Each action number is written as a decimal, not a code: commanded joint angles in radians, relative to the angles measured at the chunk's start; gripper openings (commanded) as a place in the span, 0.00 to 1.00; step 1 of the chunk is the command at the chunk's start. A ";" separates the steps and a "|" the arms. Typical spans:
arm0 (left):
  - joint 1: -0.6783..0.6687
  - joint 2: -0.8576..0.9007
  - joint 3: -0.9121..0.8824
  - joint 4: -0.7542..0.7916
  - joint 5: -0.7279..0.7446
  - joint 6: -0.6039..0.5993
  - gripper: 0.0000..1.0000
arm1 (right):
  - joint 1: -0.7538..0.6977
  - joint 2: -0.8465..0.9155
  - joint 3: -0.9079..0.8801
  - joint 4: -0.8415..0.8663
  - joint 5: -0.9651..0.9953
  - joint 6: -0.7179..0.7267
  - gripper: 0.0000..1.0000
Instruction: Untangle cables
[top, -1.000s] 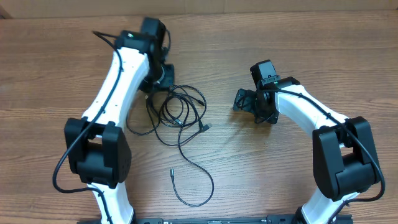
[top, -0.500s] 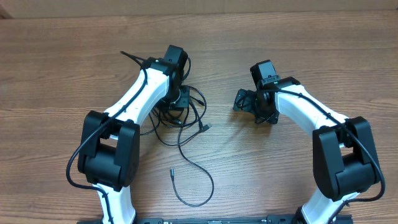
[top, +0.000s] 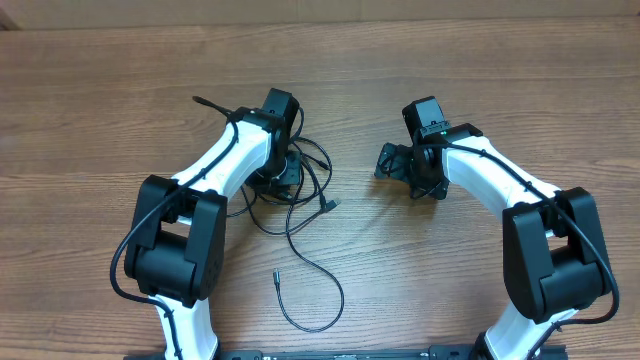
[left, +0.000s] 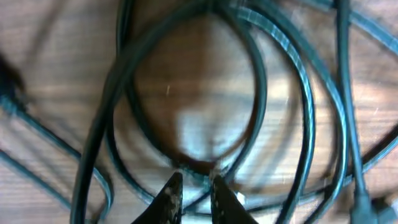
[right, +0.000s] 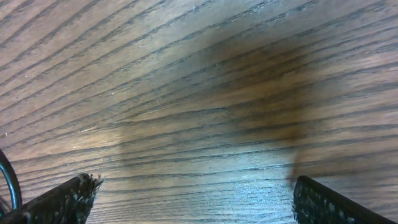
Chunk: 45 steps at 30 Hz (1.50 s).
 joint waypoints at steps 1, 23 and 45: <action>0.006 -0.014 0.093 -0.044 0.032 -0.012 0.20 | 0.001 0.003 0.014 0.005 0.009 0.000 1.00; 0.017 -0.010 0.101 -0.077 -0.137 -0.058 0.44 | 0.001 0.003 0.014 0.005 0.009 0.000 1.00; 0.021 -0.008 0.026 -0.002 -0.247 -0.068 0.46 | 0.001 0.003 0.014 0.005 0.009 0.000 1.00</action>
